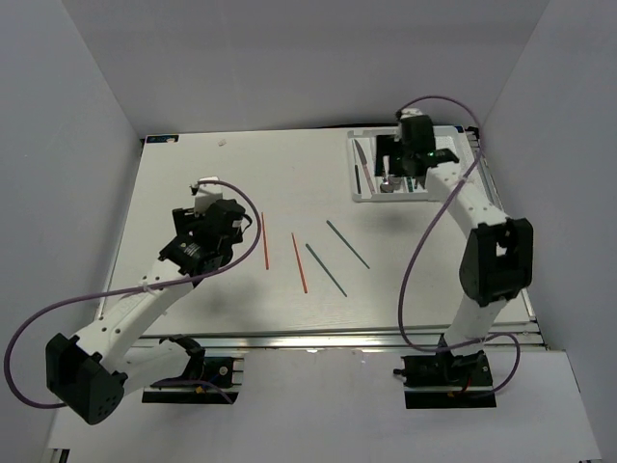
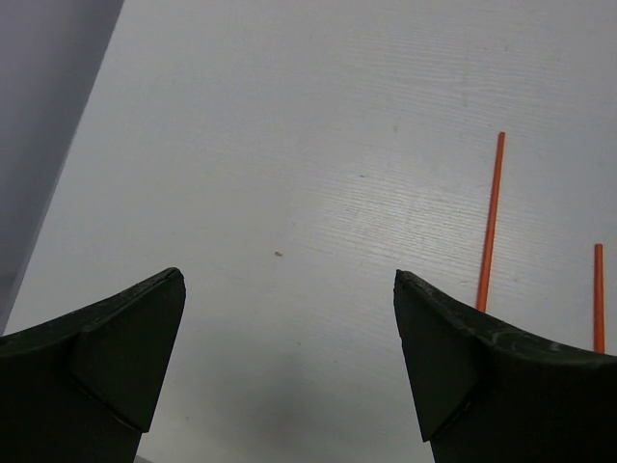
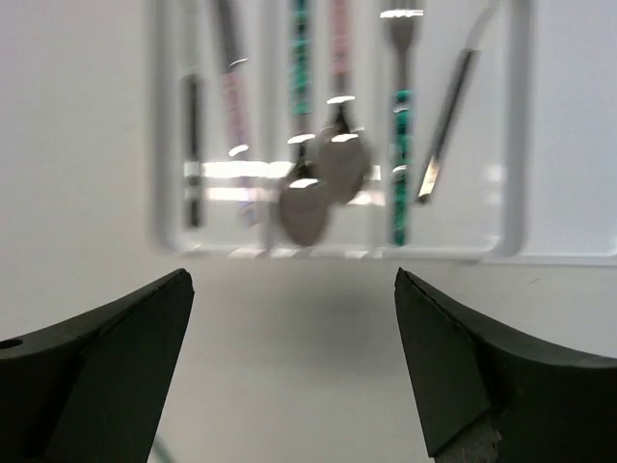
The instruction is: Sort the eating utensils into containers
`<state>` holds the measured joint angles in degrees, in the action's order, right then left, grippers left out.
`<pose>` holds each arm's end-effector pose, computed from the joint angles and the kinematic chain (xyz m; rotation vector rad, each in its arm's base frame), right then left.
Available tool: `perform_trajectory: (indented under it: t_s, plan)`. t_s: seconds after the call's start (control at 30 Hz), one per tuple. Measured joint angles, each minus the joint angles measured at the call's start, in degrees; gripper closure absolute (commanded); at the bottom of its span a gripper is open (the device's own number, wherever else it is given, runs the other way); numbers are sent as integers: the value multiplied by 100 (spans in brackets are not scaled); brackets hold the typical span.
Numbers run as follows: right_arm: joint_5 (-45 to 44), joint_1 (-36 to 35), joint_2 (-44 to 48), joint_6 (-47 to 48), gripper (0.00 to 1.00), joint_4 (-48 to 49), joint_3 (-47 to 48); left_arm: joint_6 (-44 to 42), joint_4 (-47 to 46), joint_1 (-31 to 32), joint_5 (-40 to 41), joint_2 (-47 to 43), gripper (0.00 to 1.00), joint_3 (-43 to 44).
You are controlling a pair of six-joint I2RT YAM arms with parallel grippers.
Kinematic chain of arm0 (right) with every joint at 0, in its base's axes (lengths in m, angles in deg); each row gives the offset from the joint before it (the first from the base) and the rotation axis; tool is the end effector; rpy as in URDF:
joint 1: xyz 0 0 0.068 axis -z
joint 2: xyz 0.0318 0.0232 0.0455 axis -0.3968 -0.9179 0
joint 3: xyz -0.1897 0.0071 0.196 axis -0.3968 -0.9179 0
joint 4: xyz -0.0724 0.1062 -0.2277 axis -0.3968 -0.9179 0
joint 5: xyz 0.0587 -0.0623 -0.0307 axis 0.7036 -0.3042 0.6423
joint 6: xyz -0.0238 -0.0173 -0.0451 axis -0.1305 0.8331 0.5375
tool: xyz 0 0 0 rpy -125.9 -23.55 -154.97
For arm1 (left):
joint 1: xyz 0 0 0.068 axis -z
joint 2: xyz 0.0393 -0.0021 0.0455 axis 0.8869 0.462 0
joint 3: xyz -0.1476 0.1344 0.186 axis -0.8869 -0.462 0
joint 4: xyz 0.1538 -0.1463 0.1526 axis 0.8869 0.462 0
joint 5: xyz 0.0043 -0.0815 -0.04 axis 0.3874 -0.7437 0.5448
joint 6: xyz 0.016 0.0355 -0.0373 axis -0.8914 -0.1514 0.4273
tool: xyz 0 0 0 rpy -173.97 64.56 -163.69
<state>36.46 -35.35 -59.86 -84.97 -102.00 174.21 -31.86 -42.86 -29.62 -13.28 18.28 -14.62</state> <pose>0.4309 0.0857 0.2932 -0.0089 2.2191 0.0079 0.1980 -0.0974 0.2957 -0.1872 2.1195 0.3923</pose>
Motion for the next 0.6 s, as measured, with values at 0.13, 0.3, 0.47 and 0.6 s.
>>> perform_trajectory:
  t_s: [0.13,0.3,0.47,0.6]
  plan:
    - [232,-1220,1003,17,23,354,-1104,186,151,0,223,-302,2,-155]
    - [448,-2055,573,31,45,306,-1698,201,140,0,249,-273,2,-157]
    - [332,-2096,-72,96,46,81,-1779,179,136,0,118,-153,2,-166]
    - [341,-2109,-197,166,46,26,-1729,155,133,0,28,-144,2,-177]
